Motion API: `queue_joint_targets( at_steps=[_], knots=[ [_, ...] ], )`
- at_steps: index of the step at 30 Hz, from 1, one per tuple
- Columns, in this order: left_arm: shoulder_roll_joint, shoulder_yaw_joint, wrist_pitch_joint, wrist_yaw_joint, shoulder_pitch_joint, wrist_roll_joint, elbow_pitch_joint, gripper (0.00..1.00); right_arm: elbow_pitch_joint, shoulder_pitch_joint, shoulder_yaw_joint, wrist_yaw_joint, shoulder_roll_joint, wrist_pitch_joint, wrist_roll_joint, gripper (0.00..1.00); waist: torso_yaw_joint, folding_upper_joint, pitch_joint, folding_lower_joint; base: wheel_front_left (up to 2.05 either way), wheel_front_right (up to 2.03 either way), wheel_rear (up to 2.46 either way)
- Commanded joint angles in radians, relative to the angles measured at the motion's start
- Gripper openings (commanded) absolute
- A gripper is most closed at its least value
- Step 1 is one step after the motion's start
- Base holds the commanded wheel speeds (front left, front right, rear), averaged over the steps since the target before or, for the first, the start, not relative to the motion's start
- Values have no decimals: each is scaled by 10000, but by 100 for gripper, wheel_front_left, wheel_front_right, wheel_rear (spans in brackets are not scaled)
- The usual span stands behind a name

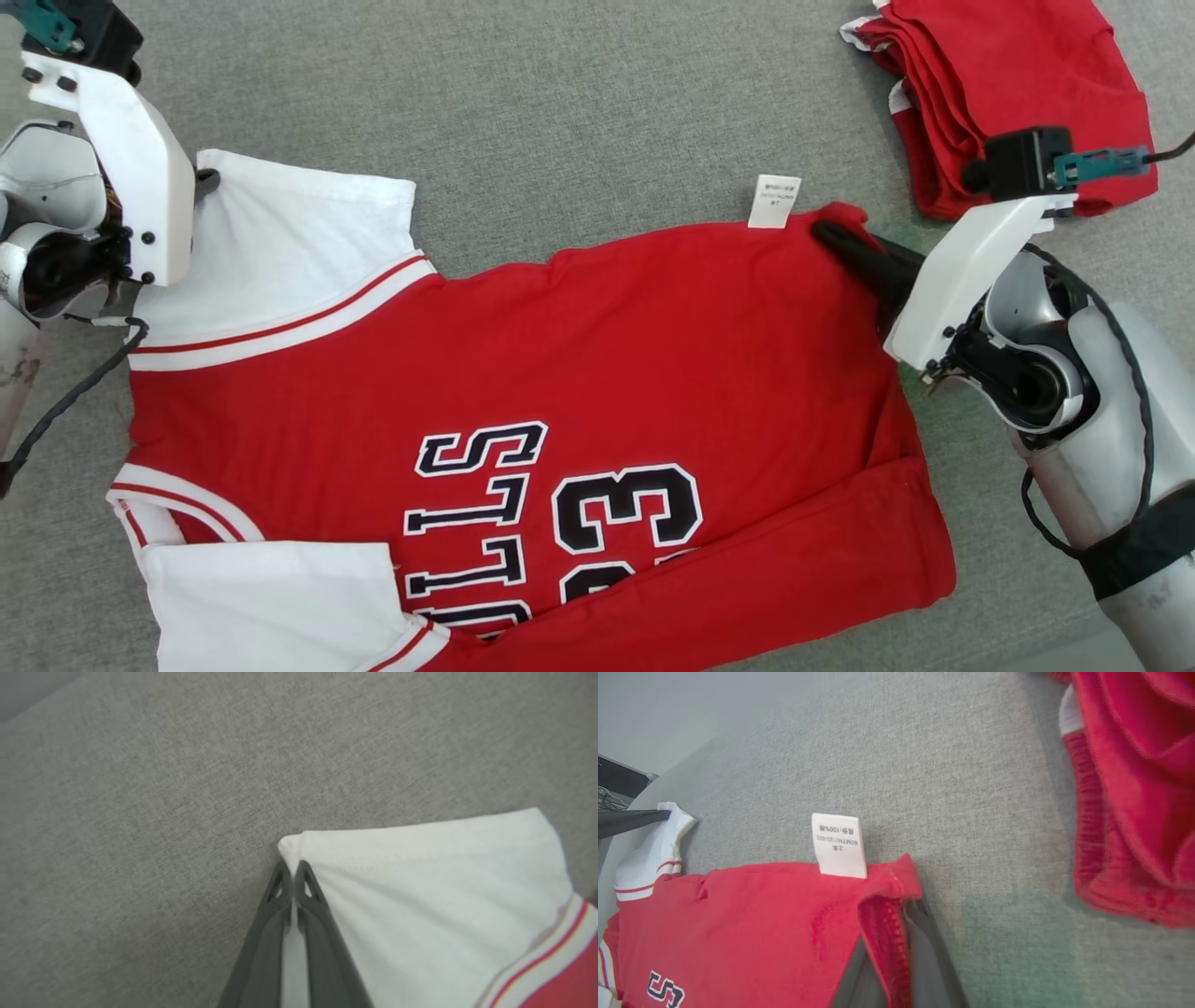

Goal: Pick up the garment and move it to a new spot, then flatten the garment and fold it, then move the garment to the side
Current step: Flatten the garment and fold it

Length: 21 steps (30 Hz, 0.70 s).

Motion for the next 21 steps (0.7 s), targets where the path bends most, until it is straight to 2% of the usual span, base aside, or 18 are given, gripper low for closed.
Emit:
queue_joint_targets(
  at_steps=[1,7,15,21],
  knots=[
    [75,-118,-198,-7,-86,-33,100,0,15,-184,47,-4,-155,-249,102,0,70,0,-79,0,0,0,0],
    [219,-399,-934,-7,-368,-8,349,0,554,-364,-5,-4,-397,-1354,-132,0,287,0,-397,0,0,0,0],
    [299,-694,-1645,-4,-270,-229,627,0,1453,-438,160,-4,-437,-1884,-301,0,556,0,-829,0,0,0,0],
    [181,-936,-2024,-3,36,-925,293,0,1645,-227,518,-4,-482,-2146,-97,0,724,0,-1465,0,0,0,0]
  ],
)
